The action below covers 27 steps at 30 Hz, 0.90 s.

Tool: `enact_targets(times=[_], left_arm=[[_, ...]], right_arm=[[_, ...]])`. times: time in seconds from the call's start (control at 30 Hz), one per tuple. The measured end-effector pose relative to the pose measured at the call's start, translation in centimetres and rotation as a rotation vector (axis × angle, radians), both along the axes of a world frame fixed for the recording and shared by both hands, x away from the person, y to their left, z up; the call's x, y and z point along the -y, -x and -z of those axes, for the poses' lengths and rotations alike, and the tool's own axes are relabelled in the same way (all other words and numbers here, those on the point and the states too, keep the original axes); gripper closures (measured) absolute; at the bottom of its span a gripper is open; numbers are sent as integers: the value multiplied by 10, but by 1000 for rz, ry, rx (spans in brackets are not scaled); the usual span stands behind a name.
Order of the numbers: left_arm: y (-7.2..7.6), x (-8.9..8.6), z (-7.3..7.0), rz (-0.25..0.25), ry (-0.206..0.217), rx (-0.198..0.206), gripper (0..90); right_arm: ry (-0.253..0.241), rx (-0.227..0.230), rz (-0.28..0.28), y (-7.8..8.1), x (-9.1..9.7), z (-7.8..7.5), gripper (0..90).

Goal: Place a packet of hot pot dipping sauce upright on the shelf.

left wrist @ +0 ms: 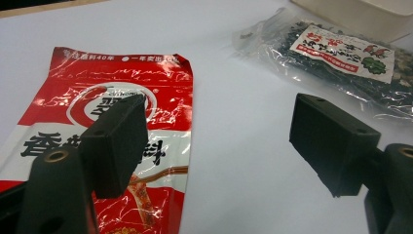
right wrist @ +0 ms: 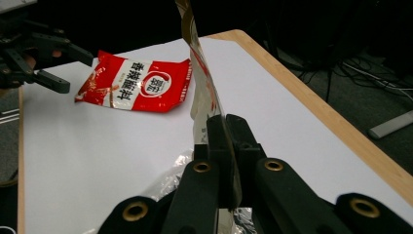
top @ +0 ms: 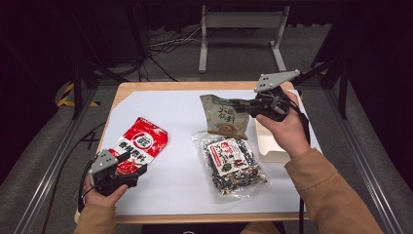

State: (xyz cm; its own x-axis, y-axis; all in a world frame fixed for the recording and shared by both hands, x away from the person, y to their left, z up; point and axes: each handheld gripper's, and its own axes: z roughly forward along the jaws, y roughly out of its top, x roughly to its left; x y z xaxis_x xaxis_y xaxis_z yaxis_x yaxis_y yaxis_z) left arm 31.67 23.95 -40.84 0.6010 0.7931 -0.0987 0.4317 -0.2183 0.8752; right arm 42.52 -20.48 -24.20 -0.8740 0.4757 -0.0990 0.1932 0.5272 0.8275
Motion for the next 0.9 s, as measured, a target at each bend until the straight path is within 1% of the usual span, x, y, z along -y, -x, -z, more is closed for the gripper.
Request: enact_targets(times=[0.2,0.27,0.3,0.37,0.4,0.43,0.6,0.63,0.73,0.9], left_arm=[[2,-2,2,-10,-4,-13,224],[2,-2,2,-11,-7,-10,224],[3,-3,2,-13,-7,-11,224],[5,-4,3,-19,-9,-14,224],[5,-4,3,-19,-9,-14,224],[5,-4,3,-20,-8,-15,224],[7,-5,2,-25,-11,-11,224],[7,-5,2,-25,-11,-11,224],[7,-6,2,-26,-10,-10,224],[6,-6,2,-26,-6,-10,224]], right_arm=[[-1,21,22,-9,25,-4,891],[-4,27,30,-11,34,-6,892],[-4,27,30,-11,34,-6,892],[-5,36,36,-13,43,-8,892],[-5,36,36,-13,43,-8,892],[-4,48,41,-15,50,-9,892],[-11,65,55,-19,65,-11,891],[-11,65,55,-19,65,-11,891],[-18,66,60,-20,73,-13,891],[-14,90,60,-23,83,-15,891]])
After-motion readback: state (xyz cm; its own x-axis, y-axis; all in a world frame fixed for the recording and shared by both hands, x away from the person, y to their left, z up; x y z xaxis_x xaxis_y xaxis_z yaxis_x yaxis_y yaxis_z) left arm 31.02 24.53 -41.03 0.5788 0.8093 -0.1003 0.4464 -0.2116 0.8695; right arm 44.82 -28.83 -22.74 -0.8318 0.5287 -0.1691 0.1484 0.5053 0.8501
